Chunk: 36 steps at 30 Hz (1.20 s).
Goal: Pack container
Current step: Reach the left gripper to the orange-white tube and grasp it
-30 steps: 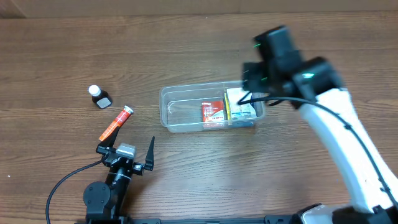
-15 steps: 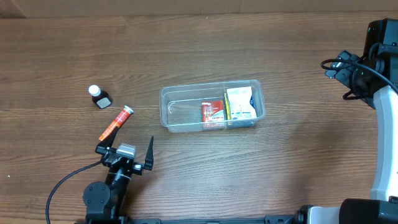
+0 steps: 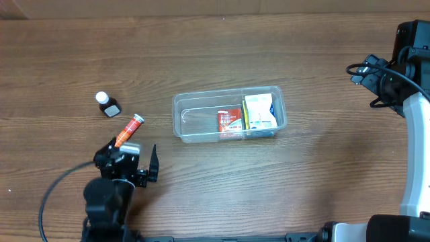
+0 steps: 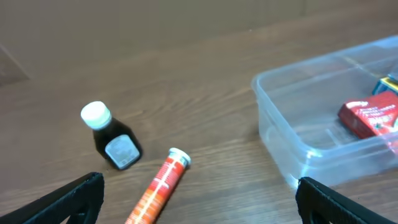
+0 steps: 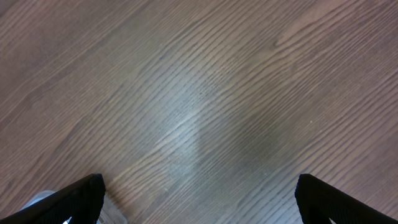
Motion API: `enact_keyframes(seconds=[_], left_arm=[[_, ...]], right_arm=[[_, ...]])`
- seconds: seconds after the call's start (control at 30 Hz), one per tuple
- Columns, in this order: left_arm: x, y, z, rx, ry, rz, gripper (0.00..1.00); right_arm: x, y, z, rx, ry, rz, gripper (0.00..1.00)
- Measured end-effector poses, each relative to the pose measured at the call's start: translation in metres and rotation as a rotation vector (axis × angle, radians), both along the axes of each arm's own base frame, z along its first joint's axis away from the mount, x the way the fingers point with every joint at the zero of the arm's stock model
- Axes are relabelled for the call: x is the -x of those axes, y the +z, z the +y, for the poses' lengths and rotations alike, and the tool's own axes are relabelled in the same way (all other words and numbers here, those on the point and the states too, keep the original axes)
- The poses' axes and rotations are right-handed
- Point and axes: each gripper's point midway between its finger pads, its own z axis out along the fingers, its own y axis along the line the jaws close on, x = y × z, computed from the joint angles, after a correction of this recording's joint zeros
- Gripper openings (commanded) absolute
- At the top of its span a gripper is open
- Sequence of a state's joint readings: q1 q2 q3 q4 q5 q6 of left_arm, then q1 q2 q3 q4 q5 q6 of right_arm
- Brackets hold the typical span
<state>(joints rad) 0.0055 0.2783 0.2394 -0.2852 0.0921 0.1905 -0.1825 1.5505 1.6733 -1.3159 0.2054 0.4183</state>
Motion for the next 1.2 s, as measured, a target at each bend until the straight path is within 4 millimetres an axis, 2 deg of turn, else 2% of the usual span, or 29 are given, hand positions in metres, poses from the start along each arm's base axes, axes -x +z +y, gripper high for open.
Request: enact_keyframes(seconds=[0.07,0.2,0.37,0.47,0.53,0.6,0.63,0.73,0.8,0.9,1.0,1.07,1.1,1.2], left_arm=[[-0.007,-0.004,0.002,-0.003,0.009,0.132,1.00],[-0.035,-0.020,0.004,-0.007,0.018,0.452,1.00],[-0.064,-0.061,0.002,0.003,0.005,0.739,1.00],[-0.077,-0.079,0.002,0.011,0.003,0.784,1.00],[-0.086,-0.086,0.010,0.024,0.030,0.786,1.00],[-0.091,-0.089,0.026,0.045,0.076,0.783,0.98],[-0.092,-0.089,0.038,0.061,0.113,0.777,0.89],[-0.092,-0.088,0.068,0.105,0.204,0.764,0.83],[-0.093,-0.093,0.069,0.111,0.207,0.773,0.82],[-0.096,-0.118,0.069,0.119,0.203,0.827,0.79],[-0.093,-0.139,0.069,0.125,0.202,0.884,0.62],[-0.094,-0.144,0.069,0.129,0.204,0.890,0.28],[-0.094,-0.145,0.068,0.131,0.201,0.890,0.18],[-0.099,-0.142,0.068,0.137,0.195,0.878,0.13]], right_arm=[[0.000,0.000,0.000,0.001,-0.001,0.000,1.00],[0.000,0.000,0.000,0.001,0.000,0.002,1.00],[0.000,0.000,0.000,0.000,0.000,0.002,1.00],[0.000,0.000,0.000,0.000,0.000,0.002,1.00],[0.000,0.000,0.000,0.000,-0.001,0.002,1.00],[0.000,0.000,0.000,0.000,-0.001,0.001,1.00],[0.000,0.000,0.000,0.000,0.000,0.002,1.00],[0.000,0.000,0.000,0.000,0.000,0.002,1.00],[0.000,0.000,0.000,0.000,0.000,0.002,1.00],[0.000,0.000,0.000,0.000,0.000,0.002,1.00],[0.000,0.000,0.000,0.000,-0.001,0.002,1.00],[0.000,0.000,0.000,0.000,0.000,0.001,1.00],[0.000,0.000,0.000,0.000,0.000,0.002,1.00],[0.000,0.000,0.000,0.000,-0.001,0.002,1.00]])
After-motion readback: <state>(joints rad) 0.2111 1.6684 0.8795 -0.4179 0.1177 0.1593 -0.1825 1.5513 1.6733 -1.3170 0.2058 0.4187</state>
